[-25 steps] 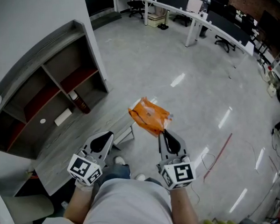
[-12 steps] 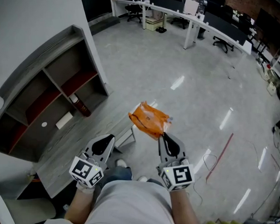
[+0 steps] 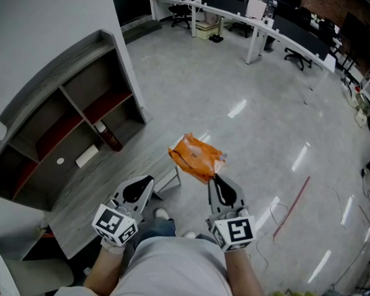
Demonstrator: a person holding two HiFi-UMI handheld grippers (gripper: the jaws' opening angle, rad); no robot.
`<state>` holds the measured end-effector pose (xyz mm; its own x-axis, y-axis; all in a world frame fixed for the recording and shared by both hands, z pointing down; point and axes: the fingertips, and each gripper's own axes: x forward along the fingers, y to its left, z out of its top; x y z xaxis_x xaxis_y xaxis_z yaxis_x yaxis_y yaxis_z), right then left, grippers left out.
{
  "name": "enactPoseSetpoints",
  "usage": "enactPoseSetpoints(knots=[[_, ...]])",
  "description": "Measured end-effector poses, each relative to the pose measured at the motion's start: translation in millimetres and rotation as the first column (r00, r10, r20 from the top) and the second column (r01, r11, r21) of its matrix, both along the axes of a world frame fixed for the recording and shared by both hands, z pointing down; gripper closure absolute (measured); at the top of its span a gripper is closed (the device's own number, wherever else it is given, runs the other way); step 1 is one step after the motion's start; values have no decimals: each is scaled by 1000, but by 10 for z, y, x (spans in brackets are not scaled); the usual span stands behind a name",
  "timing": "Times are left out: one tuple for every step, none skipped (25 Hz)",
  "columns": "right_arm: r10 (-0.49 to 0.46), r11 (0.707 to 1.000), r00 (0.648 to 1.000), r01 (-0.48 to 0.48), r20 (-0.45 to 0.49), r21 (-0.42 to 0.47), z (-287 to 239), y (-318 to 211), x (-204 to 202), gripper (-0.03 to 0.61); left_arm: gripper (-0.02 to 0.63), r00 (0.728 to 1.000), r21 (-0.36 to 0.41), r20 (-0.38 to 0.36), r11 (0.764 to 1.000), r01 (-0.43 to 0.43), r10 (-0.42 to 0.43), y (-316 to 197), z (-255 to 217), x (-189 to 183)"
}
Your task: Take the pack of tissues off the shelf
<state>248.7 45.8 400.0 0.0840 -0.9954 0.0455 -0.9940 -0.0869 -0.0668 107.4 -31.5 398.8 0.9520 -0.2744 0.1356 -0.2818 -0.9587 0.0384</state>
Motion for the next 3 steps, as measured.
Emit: enactPoseSetpoints(knots=[[-1,1000,1000,1,1,-1,-1,-21,8,548,588,1000,0,1,1000,1,-1,-23,-4,10],[-1,1000,1000,1,2,-2,0,-38,12,548,588,1000,-1,1,1000,2,-2,-42,-6,15],[-2,1000,1000,2,3,-2,3,-52,14,548,588,1000,-2,2,1000,4,-4,-60,-6,19]])
